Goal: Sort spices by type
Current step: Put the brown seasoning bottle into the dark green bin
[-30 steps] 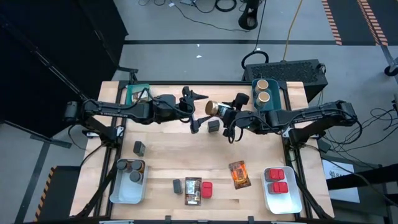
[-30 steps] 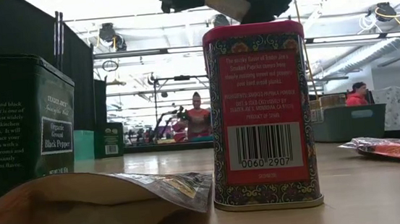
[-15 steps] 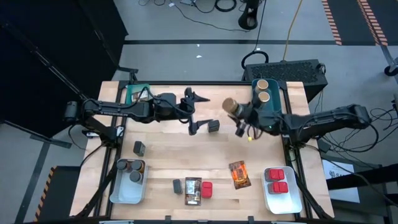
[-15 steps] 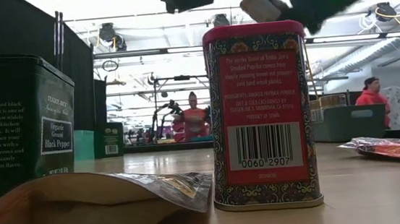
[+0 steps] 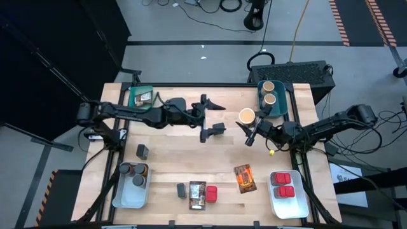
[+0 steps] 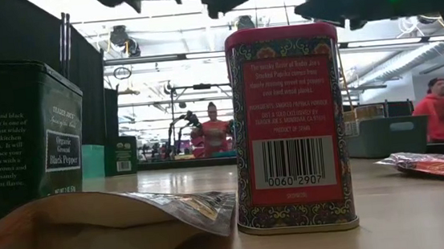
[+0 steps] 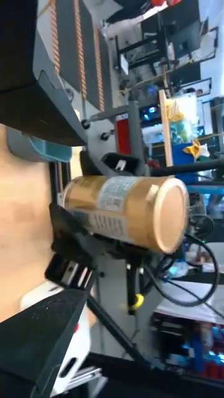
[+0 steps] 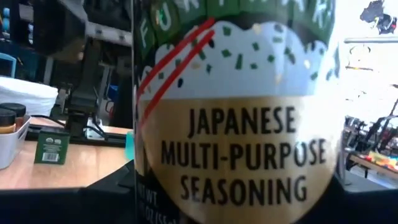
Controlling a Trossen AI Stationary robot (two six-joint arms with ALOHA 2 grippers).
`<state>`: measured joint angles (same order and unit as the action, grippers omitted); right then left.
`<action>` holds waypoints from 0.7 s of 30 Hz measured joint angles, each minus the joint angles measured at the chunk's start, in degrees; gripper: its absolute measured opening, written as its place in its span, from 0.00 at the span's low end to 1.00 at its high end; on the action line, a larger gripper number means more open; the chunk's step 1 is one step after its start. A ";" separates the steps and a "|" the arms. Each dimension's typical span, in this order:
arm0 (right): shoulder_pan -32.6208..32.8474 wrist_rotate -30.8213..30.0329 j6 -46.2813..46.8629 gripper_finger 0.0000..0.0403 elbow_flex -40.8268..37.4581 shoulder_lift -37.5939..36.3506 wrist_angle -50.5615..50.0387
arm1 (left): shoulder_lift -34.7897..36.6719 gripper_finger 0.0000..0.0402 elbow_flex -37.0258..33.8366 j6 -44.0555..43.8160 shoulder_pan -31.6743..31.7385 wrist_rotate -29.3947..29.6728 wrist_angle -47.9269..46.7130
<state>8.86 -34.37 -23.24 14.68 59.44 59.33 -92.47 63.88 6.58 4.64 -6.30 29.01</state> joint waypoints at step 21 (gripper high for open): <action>0.26 -1.31 0.04 0.60 0.44 0.24 -1.54 | -14.54 0.98 5.65 -4.70 -0.17 -3.17 19.60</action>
<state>9.13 -35.68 -23.20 15.11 59.68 57.79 -107.01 69.53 1.88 4.47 -9.47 48.61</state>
